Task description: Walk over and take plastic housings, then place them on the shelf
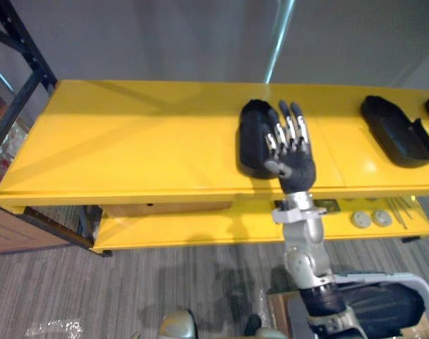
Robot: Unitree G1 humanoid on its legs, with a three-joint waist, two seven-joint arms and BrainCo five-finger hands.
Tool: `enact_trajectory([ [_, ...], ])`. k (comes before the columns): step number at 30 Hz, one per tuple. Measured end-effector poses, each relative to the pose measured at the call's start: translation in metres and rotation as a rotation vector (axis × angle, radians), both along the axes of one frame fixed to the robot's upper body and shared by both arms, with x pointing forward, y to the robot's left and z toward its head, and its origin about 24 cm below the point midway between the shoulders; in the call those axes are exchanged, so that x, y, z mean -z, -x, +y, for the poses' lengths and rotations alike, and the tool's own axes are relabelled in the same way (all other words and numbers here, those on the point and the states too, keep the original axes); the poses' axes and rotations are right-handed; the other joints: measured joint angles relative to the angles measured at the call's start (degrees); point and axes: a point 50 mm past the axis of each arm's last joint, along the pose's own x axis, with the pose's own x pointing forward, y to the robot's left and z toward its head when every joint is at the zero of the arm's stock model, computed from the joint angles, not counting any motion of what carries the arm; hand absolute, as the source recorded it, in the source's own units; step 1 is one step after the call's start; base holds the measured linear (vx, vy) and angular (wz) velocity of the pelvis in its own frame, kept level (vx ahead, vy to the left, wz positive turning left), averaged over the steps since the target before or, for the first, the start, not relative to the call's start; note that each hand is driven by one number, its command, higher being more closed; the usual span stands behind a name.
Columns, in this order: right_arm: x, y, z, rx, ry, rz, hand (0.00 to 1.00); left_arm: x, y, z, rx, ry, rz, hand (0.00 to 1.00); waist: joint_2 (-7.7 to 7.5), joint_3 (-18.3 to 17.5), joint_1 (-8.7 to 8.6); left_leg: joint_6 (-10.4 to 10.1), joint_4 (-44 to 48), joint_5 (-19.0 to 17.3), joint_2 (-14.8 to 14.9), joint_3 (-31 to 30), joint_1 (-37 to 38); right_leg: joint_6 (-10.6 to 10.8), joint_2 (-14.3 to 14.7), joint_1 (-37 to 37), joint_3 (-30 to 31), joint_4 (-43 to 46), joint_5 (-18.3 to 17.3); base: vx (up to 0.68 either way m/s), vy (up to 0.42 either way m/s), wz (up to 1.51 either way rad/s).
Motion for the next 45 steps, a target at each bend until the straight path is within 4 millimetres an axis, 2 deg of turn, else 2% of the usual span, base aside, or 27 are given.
enact_trajectory([
  [3,0.004,0.001,0.013,-0.055,0.039,0.038,0.00,0.002,0.001,-0.007,0.042,0.032,0.003,0.00,0.23,-1.6,-0.05,0.1,-0.6,0.3,-0.1,0.0,0.1,0.0,0.1,0.0,0.1,-0.2,0.0,-0.02,-0.011,0.01],
  [7,0.006,0.004,0.052,-0.168,0.180,0.060,0.00,0.002,-0.005,-0.007,0.174,0.017,0.008,0.00,0.07,-2.6,0.16,-0.1,-3.1,2.1,-0.5,-0.4,1.0,0.0,0.0,0.1,-0.2,-0.3,0.0,-0.05,-0.024,0.05],
  [11,0.008,-0.008,0.083,-0.160,0.303,0.067,0.00,-0.001,-0.018,-0.005,0.304,-0.007,-0.016,0.00,0.06,-2.6,0.74,-0.1,-6.1,4.5,-1.1,-1.8,0.9,-0.1,-0.2,-0.2,-1.8,-0.3,-0.1,-0.08,-0.035,0.22],
  [14,0.006,-0.017,0.093,-0.125,0.313,0.088,0.00,-0.001,-0.021,-0.005,0.337,-0.010,-0.018,0.00,0.12,-2.5,1.19,-0.2,-7.6,5.9,-1.4,-3.2,0.9,-0.3,-0.3,-0.2,-3.1,-0.3,-0.2,-0.07,-0.023,0.23],
  [16,0.003,-0.020,0.100,-0.106,0.312,0.095,0.00,-0.001,-0.023,-0.005,0.338,-0.009,-0.022,0.00,0.20,-2.5,2.19,-0.3,-8.1,6.3,-1.3,-3.4,0.9,-0.4,-0.2,-0.2,-3.4,-0.3,-0.2,-0.03,-0.004,0.08],
  [21,0.000,-0.029,0.116,-0.022,0.343,0.143,0.00,0.000,-0.022,-0.007,0.345,0.006,-0.010,0.00,0.36,-2.4,2.79,-0.5,-8.9,7.0,-1.4,-4.3,0.8,-0.6,-0.1,-0.2,-4.4,-0.2,-0.4,0.00,0.012,0.10],
  [24,0.009,-0.036,0.119,0.073,0.420,0.190,0.00,0.000,-0.023,-0.007,0.322,0.022,-0.017,0.00,0.59,-2.2,3.70,-0.6,-8.9,7.1,-1.4,-4.5,0.8,-0.7,0.0,-0.1,-4.6,-0.2,-0.4,0.01,0.015,0.03],
  [27,0.021,-0.044,0.124,0.132,0.497,0.259,0.00,0.000,-0.023,-0.008,0.316,0.032,-0.023,0.00,0.87,-2.1,3.85,-0.6,-8.6,7.1,-1.5,-5.1,0.1,-0.8,0.0,-0.2,-5.7,-0.2,-0.5,0.00,0.023,0.15],
  [31,0.024,-0.056,0.127,0.183,0.546,0.325,0.00,0.000,-0.026,-0.012,0.291,0.056,-0.047,0.00,1.92,-0.1,4.39,-0.6,-8.5,7.4,-1.6,-6.2,-0.1,-0.9,-0.1,-0.1,-6.3,0.1,-0.6,-0.02,0.023,0.11],
  [33,0.027,-0.063,0.123,0.224,0.551,0.372,0.00,0.000,-0.026,-0.015,0.286,0.068,-0.054,0.00,2.60,0.5,5.17,-0.6,-8.5,7.4,-1.6,-6.4,-0.2,-0.9,-0.1,0.0,-6.7,0.3,-0.8,-0.02,0.025,0.09],
  [39,0.026,-0.080,0.104,0.345,0.495,0.461,0.00,0.000,-0.031,-0.022,0.290,0.085,-0.073,0.00,4.11,3.3,5.37,-0.7,-7.0,7.5,-1.6,-8.2,-1.1,-0.7,-0.7,-0.1,-8.8,2.9,-2.6,-0.02,0.024,0.17],
  [43,0.028,-0.088,0.090,0.425,0.500,0.515,0.00,0.000,-0.031,-0.023,0.296,0.088,-0.074,0.00,4.31,3.4,5.57,-0.7,-6.8,7.5,-1.6,-8.2,-0.9,-0.4,-0.9,-0.1,-8.9,3.8,-3.3,0.00,0.013,0.02],
  [45,0.027,-0.094,0.076,0.495,0.474,0.548,0.00,0.000,-0.032,-0.023,0.298,0.087,-0.079,0.00,4.52,3.6,5.84,-0.7,-6.8,7.5,-1.6,-8.2,-0.8,-0.5,-1.0,-0.2,-9.0,4.3,-3.6,0.00,0.000,0.00],
])
